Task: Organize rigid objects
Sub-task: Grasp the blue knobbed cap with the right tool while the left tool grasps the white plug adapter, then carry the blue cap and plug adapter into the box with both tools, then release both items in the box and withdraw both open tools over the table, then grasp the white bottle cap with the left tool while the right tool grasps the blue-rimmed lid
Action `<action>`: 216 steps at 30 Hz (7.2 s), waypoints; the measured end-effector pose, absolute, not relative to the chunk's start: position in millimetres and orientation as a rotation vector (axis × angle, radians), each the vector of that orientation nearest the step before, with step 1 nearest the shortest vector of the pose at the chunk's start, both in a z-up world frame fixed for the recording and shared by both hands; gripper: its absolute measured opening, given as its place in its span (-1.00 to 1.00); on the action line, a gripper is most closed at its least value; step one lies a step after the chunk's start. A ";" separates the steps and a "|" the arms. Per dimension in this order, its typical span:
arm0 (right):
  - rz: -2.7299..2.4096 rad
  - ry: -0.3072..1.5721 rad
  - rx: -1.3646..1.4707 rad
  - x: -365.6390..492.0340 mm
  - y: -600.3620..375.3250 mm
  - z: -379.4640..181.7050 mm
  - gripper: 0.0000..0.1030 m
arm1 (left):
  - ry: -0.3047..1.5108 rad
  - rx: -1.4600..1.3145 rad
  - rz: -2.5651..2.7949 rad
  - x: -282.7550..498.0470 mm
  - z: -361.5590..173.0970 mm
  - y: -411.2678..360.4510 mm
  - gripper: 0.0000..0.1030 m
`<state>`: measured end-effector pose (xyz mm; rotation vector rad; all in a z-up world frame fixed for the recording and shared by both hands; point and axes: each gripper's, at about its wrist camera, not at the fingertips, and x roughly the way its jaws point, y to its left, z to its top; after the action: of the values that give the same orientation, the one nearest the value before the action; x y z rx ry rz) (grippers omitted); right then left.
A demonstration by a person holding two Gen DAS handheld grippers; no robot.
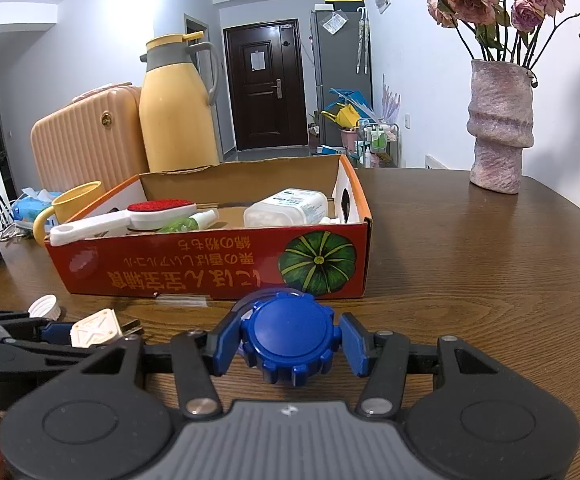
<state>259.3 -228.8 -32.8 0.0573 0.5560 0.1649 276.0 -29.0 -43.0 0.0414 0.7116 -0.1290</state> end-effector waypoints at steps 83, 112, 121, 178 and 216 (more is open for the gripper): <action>0.167 0.461 0.016 377.6 -195.7 -13.5 0.03 | 0.525 -0.060 0.009 394.1 14.4 -14.5 0.09; 0.096 0.465 -0.006 381.2 -201.9 -13.9 1.00 | 0.461 -0.053 0.068 385.9 19.7 -7.0 1.00; 0.092 0.457 -0.005 380.0 -202.7 -13.2 1.00 | 0.457 -0.058 0.070 384.7 21.1 -6.4 1.00; 0.073 0.444 -0.014 264.2 -215.2 -7.6 1.00 | 0.475 -0.066 0.109 250.2 22.0 39.2 1.00; 0.024 0.544 0.033 258.9 -222.9 -37.2 1.00 | 0.724 -0.063 0.164 284.6 -42.1 81.0 0.70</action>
<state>258.9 -222.9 -37.2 0.0334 0.5443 0.0235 284.6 81.0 -42.1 -0.0632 0.7236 0.1639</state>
